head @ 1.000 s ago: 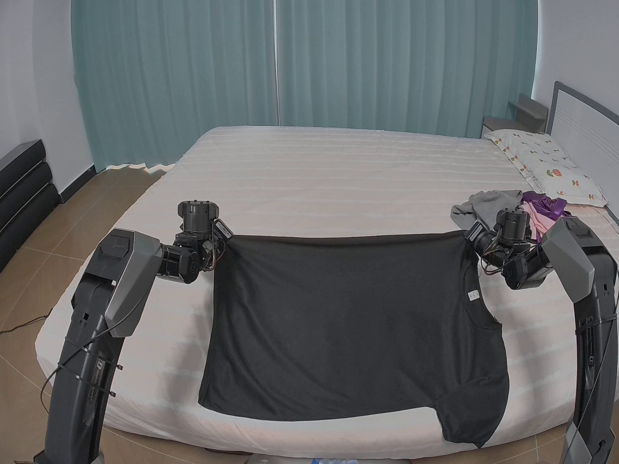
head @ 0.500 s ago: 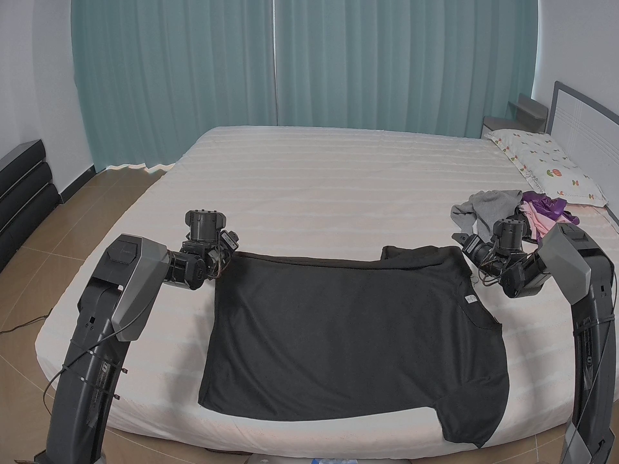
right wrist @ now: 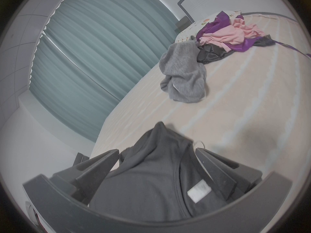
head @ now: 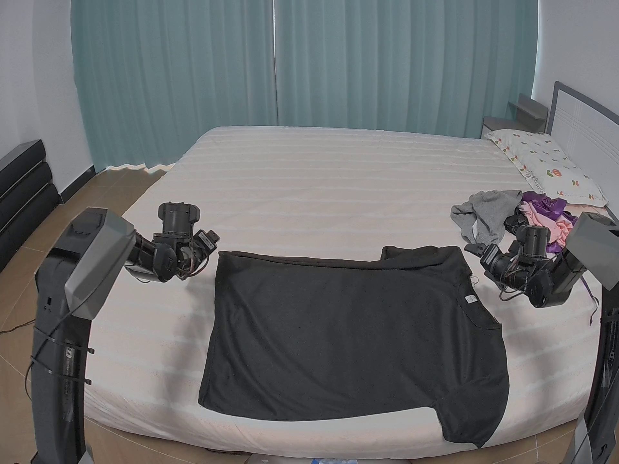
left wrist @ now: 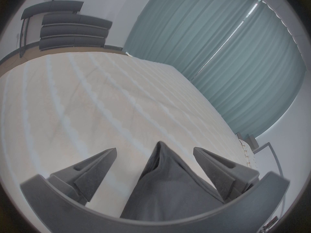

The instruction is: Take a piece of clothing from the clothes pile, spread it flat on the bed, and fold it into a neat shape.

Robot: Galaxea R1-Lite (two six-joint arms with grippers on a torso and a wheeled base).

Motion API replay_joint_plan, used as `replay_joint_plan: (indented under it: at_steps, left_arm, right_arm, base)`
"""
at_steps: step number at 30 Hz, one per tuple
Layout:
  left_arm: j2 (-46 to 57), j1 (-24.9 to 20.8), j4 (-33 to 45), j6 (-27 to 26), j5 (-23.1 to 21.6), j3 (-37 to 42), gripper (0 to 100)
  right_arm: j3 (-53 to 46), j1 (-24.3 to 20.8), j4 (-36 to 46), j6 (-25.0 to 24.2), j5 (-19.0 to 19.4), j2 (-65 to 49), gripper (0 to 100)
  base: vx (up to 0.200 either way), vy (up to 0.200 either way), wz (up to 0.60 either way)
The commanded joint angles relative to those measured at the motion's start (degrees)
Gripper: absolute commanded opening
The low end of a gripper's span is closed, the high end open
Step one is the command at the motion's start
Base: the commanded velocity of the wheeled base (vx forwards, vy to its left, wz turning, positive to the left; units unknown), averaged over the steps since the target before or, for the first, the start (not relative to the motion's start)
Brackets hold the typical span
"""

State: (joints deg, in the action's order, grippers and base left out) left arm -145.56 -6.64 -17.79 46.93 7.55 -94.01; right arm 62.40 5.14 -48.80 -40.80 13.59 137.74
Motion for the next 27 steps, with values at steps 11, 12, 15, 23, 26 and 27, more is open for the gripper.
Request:
replay_joint_plan:
  at_steps: [11,12,15,23,26,27]
  left_arm:
    - [32.0,-2.32,-4.19,7.91,-10.8,44.44,100]
    - [33.41,-3.02,-5.15,8.53,-11.5,46.99,100]
    - [35.96,-4.08,-7.26,8.88,-11.76,51.83,100]
    - [38.5,-5.75,-15.88,9.58,-11.68,64.48,100]
    - [36.92,-5.75,-21.24,13.18,-11.94,67.3,100]
    - [35.96,-5.75,-22.73,13.18,-12.03,68.0,100]
  right_arm:
    - [-37.09,0.22,-17.12,3.01,3.99,-18.65,100]
    - [-38.85,0.22,-17.03,3.27,4.07,-19.44,100]
    - [-41.4,0.22,-16.42,3.27,4.16,-20.93,100]
    - [-49.13,-0.57,-16.86,3.71,4.07,-21.55,100]
    - [-50.45,-1.28,-17.12,4.42,3.72,-21.81,100]
    - [-50.98,-1.28,-17.12,4.5,3.72,-21.9,100]
  base:
    - [0.0,0.0,0.0]
    - [0.0,0.0,0.0]
    - [0.0,0.0,0.0]
    - [-0.15,0.0,0.0]
    - [-0.2,0.0,0.0]
    - [-0.2,0.0,0.0]
